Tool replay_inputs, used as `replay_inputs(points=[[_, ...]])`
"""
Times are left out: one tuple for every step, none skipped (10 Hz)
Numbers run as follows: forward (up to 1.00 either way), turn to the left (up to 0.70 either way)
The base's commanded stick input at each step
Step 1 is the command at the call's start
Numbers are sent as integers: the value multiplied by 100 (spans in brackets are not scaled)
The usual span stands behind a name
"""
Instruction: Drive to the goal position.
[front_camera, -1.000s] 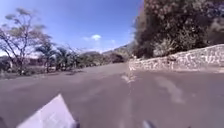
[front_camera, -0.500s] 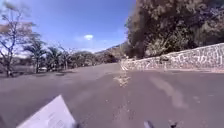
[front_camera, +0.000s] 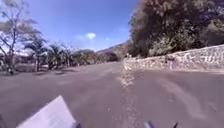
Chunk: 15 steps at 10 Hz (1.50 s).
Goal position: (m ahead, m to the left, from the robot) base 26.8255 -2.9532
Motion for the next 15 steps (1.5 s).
replay_inputs(points=[[50, 0], [50, 0], [50, 0], [50, 0], [50, 0], [50, 0], [50, 0], [50, 0], [50, -7], [50, -49], [50, -27], [50, -7], [50, 0], [50, 0], [50, 0]])
